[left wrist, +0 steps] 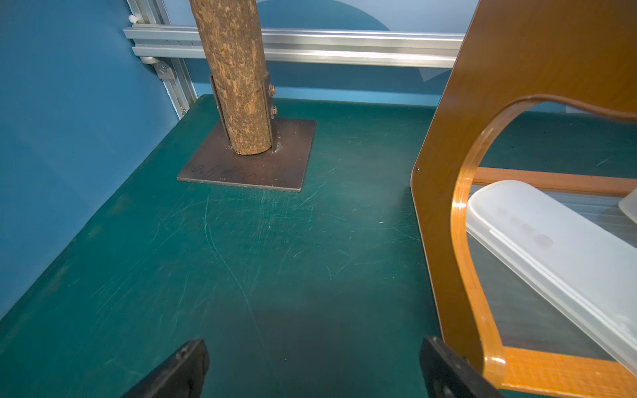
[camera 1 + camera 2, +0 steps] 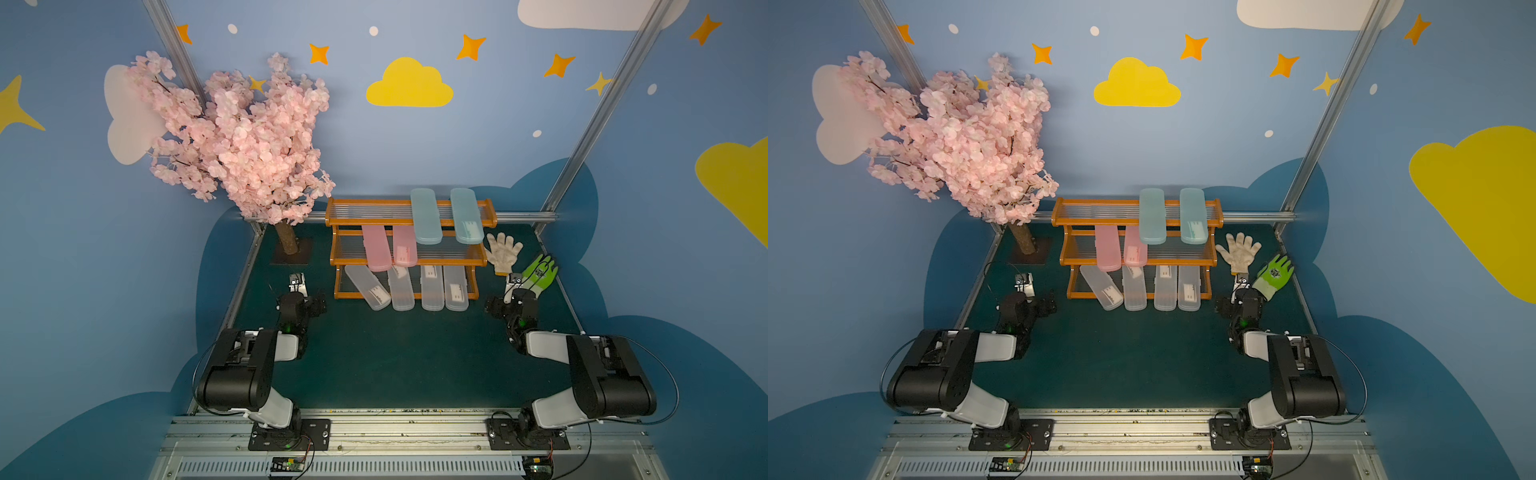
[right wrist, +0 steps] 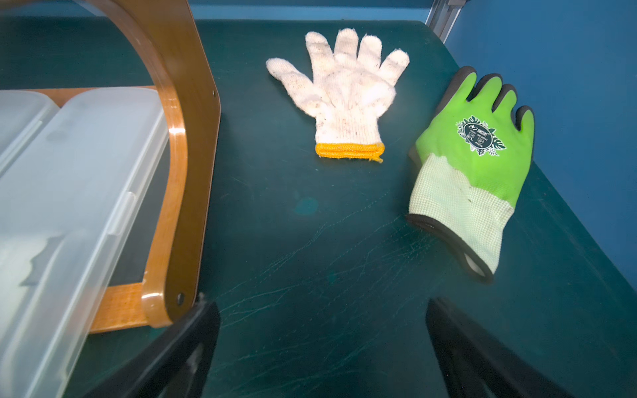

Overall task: Place the pencil cases on the shelf according to color
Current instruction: Reset both arms

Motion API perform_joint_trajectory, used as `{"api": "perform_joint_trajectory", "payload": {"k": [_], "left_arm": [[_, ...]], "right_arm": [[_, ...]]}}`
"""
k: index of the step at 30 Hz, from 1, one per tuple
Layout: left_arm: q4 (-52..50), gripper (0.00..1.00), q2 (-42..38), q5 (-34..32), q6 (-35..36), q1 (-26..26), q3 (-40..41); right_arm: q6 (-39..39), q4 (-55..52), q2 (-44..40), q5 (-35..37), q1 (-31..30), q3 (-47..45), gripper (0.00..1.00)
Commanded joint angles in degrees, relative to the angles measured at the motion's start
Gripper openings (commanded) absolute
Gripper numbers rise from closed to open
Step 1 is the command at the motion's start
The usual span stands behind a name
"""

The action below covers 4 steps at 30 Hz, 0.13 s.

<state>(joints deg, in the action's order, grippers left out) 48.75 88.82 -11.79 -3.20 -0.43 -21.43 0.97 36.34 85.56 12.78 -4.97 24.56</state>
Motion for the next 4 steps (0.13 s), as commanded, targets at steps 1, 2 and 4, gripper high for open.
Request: {"api": "perform_joint_trajectory", "payload": {"k": [1,2,4], "left_arm": [[0.03,1.0,-0.62,0.42,0.38,-0.01,-0.39],[0.03,1.0,-0.66,0.45,0.39,-0.04,-0.39],[0.03,1.0,-0.67,0.4,0.39,-0.01,-0.39]], "right_arm": [[-0.53,-0.39,-1.04,-0.03,0.03,1.47,0.99],[-0.53,-0.46,-1.11,-0.03,0.05,1.46,0.99],[-0.53,-0.38,-1.24,-0.05,0.04,1.38,0.99]]}}
